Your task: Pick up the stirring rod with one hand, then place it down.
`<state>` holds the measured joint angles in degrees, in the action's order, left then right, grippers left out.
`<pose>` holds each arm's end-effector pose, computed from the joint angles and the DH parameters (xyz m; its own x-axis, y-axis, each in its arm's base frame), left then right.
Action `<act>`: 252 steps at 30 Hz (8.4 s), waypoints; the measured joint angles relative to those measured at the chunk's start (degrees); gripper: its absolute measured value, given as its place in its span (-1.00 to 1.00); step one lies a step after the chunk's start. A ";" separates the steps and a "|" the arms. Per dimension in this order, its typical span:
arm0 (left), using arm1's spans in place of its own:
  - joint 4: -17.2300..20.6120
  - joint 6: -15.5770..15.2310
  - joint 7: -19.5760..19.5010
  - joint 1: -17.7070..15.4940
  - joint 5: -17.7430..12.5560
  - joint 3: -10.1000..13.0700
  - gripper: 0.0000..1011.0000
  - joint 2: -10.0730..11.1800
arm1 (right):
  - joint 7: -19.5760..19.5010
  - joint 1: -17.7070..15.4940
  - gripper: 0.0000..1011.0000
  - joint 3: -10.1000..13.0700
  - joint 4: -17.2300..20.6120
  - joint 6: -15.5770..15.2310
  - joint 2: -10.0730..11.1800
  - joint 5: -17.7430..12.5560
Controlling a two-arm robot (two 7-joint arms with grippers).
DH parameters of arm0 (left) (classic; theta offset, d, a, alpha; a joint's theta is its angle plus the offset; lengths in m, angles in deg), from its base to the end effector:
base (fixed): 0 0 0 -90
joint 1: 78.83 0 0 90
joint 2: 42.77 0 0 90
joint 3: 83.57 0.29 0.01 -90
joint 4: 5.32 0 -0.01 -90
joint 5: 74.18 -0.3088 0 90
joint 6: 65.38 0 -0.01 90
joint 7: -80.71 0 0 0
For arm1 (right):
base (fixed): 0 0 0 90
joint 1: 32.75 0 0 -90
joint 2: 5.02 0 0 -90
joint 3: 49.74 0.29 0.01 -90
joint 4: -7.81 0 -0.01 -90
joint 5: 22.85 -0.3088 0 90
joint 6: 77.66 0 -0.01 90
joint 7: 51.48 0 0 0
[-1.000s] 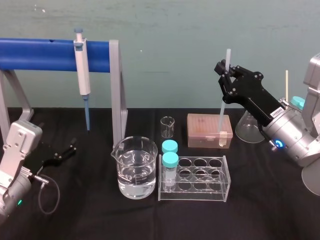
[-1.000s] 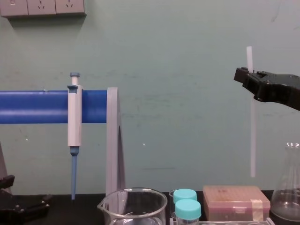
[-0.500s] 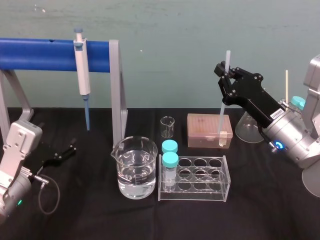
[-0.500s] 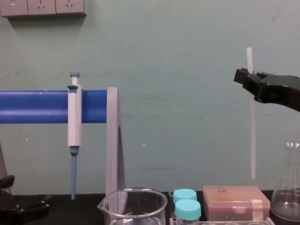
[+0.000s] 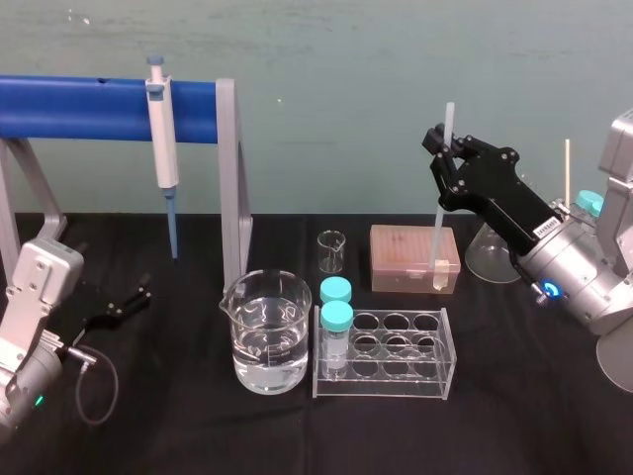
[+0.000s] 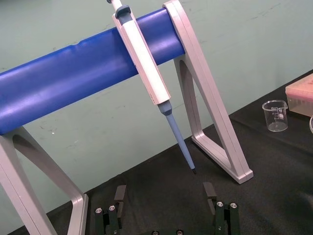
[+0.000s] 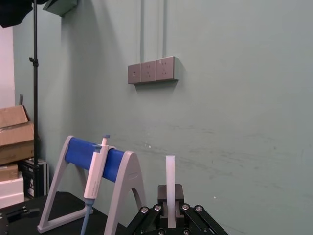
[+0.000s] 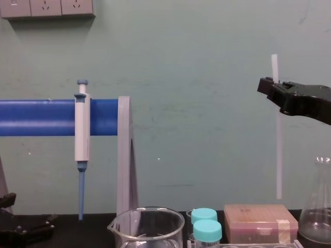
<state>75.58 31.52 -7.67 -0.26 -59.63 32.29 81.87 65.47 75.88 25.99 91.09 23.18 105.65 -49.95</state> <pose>0.3581 0.0827 -0.3023 0.2923 0.8803 0.3736 -0.9553 0.2873 0.0703 0.4083 -0.0442 -0.2232 0.5987 -0.7959 0.0901 0.7464 0.5952 0.2975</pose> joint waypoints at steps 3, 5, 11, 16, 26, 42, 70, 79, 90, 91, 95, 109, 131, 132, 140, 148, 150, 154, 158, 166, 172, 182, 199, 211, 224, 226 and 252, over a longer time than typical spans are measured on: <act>0.00 0.00 0.00 0.00 0.00 0.00 0.98 0.00 | 0.00 0.00 -0.86 -0.04 -0.01 -0.01 -0.02 0.04; 0.00 0.00 0.00 0.00 0.00 0.00 0.98 0.00 | -0.01 0.03 -0.86 -0.09 -0.06 -0.03 -0.07 0.08; 0.00 0.00 0.00 0.00 0.00 0.00 0.98 0.00 | -0.09 0.13 -0.86 -0.17 -0.32 -0.01 -0.22 0.16; 0.00 0.00 0.00 0.00 0.00 0.00 0.98 0.00 | -0.15 0.16 -0.86 -0.22 -0.41 0.04 -0.32 0.31; 0.00 0.00 0.00 0.00 0.00 0.00 0.98 0.00 | -0.09 0.38 -0.86 -0.31 -0.78 0.23 -0.45 0.49; 0.00 0.00 0.00 0.00 0.00 0.00 0.98 0.00 | 0.15 0.64 -0.86 -0.31 -0.98 0.33 -0.42 0.45; 0.00 0.00 0.00 0.00 0.00 0.00 0.98 0.00 | 0.27 0.28 -0.86 -0.18 -0.63 0.29 -0.23 0.24; 0.00 0.00 0.00 0.00 0.00 0.00 0.98 0.00 | 2.33 0.14 -0.86 -0.65 -0.75 -0.60 -0.03 -1.60; 0.00 0.00 0.00 0.00 0.00 0.00 0.98 0.00 | 10.18 1.14 -0.86 -3.37 -4.68 0.71 0.90 -6.46; 0.00 0.00 0.00 0.00 0.00 0.00 0.98 0.00 | 10.30 1.25 -0.86 -3.54 -5.05 0.85 0.90 -6.51; 0.00 0.00 0.00 0.00 0.00 0.00 0.98 0.00 | 10.37 1.73 -0.86 -4.36 -6.77 1.56 0.83 -6.50; 0.00 0.00 0.00 0.00 0.00 0.00 0.98 0.00 | 9.30 2.68 -0.86 -6.47 -11.06 2.17 -0.26 -4.97; 0.00 0.00 0.00 0.00 0.00 0.00 0.98 0.00 | 7.20 1.73 -0.86 -6.97 -14.53 2.07 -1.97 -3.37; 0.00 0.00 0.00 0.00 0.00 0.00 0.98 0.00 | 7.08 1.69 -0.86 -6.93 -14.60 2.09 -2.01 -3.28; 0.00 0.00 0.00 0.00 0.00 0.00 0.98 0.00 | 6.46 1.35 -0.86 -6.54 -14.96 2.21 -2.32 -2.56; 0.00 0.00 0.00 0.00 0.00 0.00 0.98 0.00 | 6.19 1.16 -0.86 -6.43 -14.76 2.15 -2.35 -2.20; 0.00 0.00 0.00 0.00 0.00 0.00 0.98 0.00 | 6.21 1.16 -0.86 -6.42 -14.75 2.14 -2.35 -2.22; 0.00 0.00 0.00 0.00 0.00 0.00 0.98 0.00 | 6.22 1.16 -0.86 -6.43 -14.73 2.11 -2.34 -2.26; 0.00 0.00 0.00 0.00 0.00 0.00 0.98 0.00 | 6.23 1.18 -0.83 -6.42 -14.71 2.11 -2.32 -2.29; 0.00 0.00 0.00 0.00 0.00 0.00 0.98 0.00 | 6.25 1.20 -0.37 -6.43 -14.71 2.11 -2.31 -2.35; 0.00 0.00 0.00 0.00 0.00 0.00 0.98 0.00 | 6.27 1.20 -0.05 -6.43 -14.71 2.11 -2.31 -2.39; 0.00 0.00 0.00 0.00 0.00 0.00 0.98 0.00 | 6.31 1.21 0.61 -6.43 -14.71 2.11 -2.31 -2.39; 0.00 0.00 0.00 0.00 0.00 0.00 0.98 0.00 | -0.59 -0.41 0.98 -4.03 -11.65 1.81 -2.37 0.01; 0.00 0.00 0.00 0.00 0.00 0.00 0.98 0.00 | -21.09 -6.66 0.98 3.05 -7.29 0.26 -4.20 8.85; 0.00 0.00 0.00 0.00 0.00 0.00 0.98 0.00 | -22.28 -7.00 0.98 3.74 -9.18 -2.30 -4.72 9.99; 0.00 0.00 0.00 0.00 0.00 0.00 0.98 0.00 | -22.30 -7.00 0.98 3.73 -9.10 -2.20 -4.71 9.97; 0.00 0.00 0.00 0.00 0.00 0.00 0.98 0.00 | -22.40 -7.08 0.98 3.73 -8.70 -1.87 -4.62 9.84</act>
<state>75.58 31.52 -7.67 -0.26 -59.63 32.29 81.87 43.06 68.81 29.72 82.39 21.31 101.03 -40.11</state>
